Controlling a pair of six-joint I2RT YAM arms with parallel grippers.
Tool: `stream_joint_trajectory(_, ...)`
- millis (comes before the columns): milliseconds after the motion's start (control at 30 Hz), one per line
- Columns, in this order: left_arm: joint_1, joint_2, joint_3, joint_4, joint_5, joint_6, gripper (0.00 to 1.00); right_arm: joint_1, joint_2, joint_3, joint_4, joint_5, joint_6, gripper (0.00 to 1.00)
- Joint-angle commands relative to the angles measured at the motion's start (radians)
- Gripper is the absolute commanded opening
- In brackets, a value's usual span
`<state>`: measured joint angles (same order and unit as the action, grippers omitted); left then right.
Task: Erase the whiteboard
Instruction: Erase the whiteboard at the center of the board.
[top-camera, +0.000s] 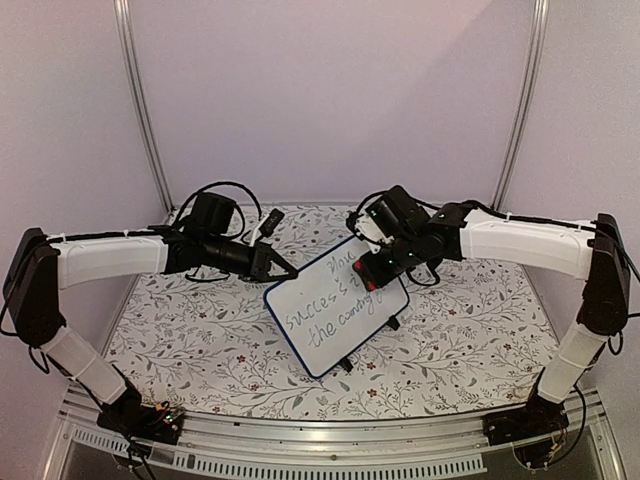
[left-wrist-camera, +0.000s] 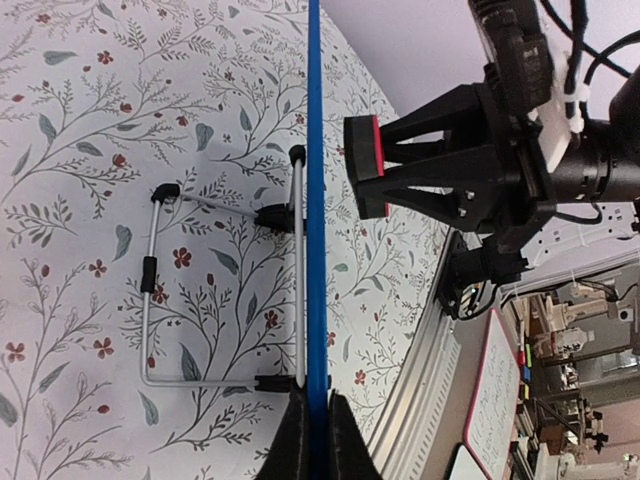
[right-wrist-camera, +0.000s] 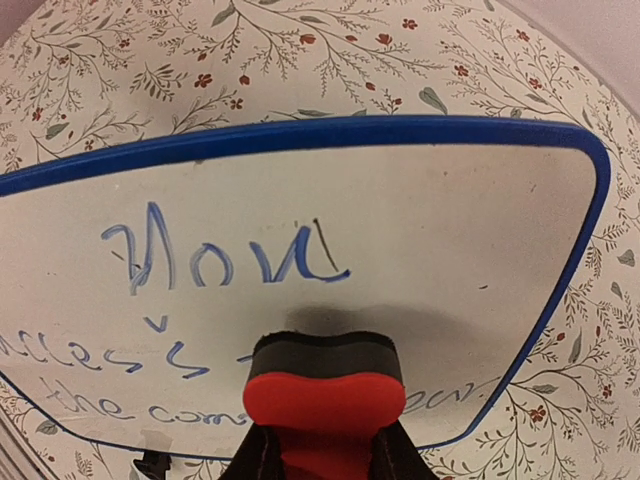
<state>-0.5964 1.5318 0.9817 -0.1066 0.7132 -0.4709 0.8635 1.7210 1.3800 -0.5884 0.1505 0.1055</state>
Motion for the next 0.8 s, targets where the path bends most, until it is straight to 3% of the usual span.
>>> stream_joint_trajectory(0, -0.012, 0.011, -0.008, 0.028, 0.047, 0.025, 0.00, 0.005, -0.058, -0.032, 0.032, -0.065, -0.034, 0.20)
stream_joint_trajectory(200, -0.011, 0.014, -0.007, 0.027, 0.037, 0.025, 0.00, 0.023, -0.077, -0.053, 0.033, -0.065, -0.034, 0.20)
stream_joint_trajectory(767, -0.012, 0.009, -0.008, 0.025, 0.037, 0.026, 0.00, 0.090, 0.076, 0.065, -0.001, 0.019, -0.010, 0.20)
